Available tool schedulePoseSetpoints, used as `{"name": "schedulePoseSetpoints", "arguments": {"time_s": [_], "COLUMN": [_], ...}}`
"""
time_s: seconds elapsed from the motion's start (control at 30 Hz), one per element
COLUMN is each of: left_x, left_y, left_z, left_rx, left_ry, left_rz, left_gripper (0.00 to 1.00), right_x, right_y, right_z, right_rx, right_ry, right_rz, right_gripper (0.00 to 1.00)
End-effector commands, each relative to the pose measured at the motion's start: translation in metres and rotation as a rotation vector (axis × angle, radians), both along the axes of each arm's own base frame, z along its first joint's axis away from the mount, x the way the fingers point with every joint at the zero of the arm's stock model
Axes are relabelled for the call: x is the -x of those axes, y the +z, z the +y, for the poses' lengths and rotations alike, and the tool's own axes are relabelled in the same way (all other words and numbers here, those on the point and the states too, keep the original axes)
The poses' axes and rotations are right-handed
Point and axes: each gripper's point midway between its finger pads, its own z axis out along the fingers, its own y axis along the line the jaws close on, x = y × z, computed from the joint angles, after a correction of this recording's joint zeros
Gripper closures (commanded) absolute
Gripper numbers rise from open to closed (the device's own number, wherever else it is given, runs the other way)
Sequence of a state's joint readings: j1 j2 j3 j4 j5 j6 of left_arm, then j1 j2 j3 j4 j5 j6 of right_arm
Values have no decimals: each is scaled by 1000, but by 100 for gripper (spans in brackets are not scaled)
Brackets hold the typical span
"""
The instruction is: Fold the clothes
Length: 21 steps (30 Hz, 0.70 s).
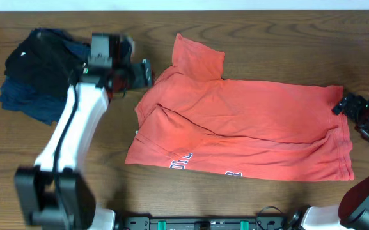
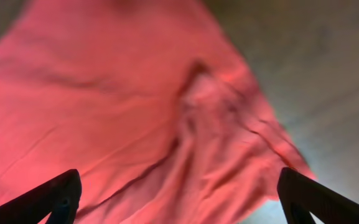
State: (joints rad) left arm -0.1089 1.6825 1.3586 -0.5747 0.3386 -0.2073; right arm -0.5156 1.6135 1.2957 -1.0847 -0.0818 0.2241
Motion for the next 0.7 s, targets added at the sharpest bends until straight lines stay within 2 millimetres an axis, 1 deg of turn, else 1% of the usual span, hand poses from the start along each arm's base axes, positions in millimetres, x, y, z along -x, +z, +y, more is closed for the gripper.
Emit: {"name": "schedulePoseSetpoints", "arguments": {"time_s": [0.0,0.03,0.1,0.27,0.33,0.43,0.57,0.67], "left_x": [-37,-51,-71,-110,-120,-128,-136,-137], "left_y": [-14,-21,-34,-67,-80,-100,-123,-131], "left_z": [-27,-34,-44,-76,-86,-97,-91,-95], "left_rx": [40,38,32,50,52,48,-23,-24], "left_ry": [-118,-136,-164,-215,-229,-242,-203,-206], "left_rz": [-29,-46,-62,-90,-99,-103,-104,-103], "left_gripper": [18,18,18,18,18,18,18,18], "right_x": [-12,-12,-11,-10,-11,-13,-14,-16], "right_y": [11,11,11,10,10,10,10,10], "right_z": [24,26,32,45,49,53,55,55], "right_rx": [-47,-47,-52,-64,-64,-64,-62,-57], "right_ry": [150,166,194,232,245,259,268,268], "right_rz": [-65,-62,-51,-30,-29,-29,-33,-41], "right_gripper": [1,1,1,1,1,1,1,1]}}
